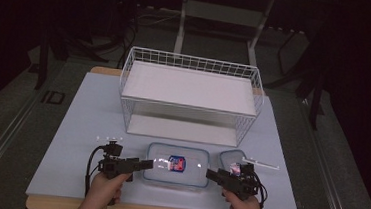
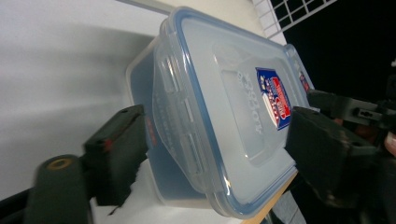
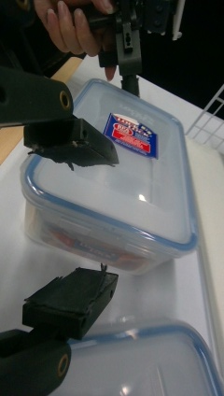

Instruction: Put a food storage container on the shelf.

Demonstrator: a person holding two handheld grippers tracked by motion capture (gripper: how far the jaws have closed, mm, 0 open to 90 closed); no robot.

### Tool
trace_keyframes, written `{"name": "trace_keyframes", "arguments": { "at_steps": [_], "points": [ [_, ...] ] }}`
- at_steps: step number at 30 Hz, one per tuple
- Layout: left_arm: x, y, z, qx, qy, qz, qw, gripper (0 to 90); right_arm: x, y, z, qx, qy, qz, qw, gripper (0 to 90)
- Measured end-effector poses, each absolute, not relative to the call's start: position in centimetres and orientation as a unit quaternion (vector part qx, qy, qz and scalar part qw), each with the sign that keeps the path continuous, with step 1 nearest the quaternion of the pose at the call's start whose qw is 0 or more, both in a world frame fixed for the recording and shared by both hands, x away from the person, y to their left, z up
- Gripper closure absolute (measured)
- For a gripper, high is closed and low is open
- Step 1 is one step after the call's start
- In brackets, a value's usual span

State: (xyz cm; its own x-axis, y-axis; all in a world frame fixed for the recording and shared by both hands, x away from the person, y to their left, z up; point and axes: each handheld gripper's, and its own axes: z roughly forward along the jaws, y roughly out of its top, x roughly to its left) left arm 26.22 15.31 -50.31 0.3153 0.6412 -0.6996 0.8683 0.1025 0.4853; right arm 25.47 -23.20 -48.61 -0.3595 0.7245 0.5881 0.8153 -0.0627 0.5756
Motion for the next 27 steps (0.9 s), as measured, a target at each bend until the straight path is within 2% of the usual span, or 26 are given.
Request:
{"name": "trace_keyframes", "arguments": {
  "at_steps": [5, 8, 20, 27],
  "points": [
    [26.7, 15.0, -50.6, 0.661, 0.57, -0.136, 0.468, 26.8, 26.3, -22.7, -49.2, -0.569, -0.686, -0.448, 0.079, 35.7],
    [27.1, 15.0, -50.9, 0.662, 0.572, -0.142, 0.463, 26.9, 27.3, -22.5, -50.0, -0.566, -0.696, -0.429, 0.102, 31.6],
    [28.1, 14.8, -51.6, 0.671, 0.568, -0.171, 0.445, 32.9, 28.5, -21.6, -50.2, -0.556, -0.706, -0.417, 0.135, 33.5],
    [28.6, 15.6, -51.7, 0.648, 0.588, -0.218, 0.433, 39.1, 29.1, -21.7, -50.0, -0.595, -0.682, -0.379, 0.194, 39.4]
  ]
}}
